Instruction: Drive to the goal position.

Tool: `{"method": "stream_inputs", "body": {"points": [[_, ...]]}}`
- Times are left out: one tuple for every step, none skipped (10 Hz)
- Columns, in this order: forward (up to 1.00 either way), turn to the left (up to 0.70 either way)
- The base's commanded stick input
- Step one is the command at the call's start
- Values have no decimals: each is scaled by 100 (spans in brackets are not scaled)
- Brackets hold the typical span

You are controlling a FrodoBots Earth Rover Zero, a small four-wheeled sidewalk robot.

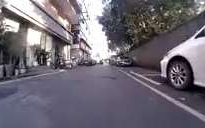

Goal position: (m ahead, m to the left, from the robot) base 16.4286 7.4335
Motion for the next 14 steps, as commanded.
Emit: {"method": "stream_inputs", "body": {"points": [[45,0],[45,0],[45,0],[45,0],[45,0],[45,0],[45,0],[45,0],[45,0],[45,0],[45,0],[45,0],[45,0],[45,0]]}}
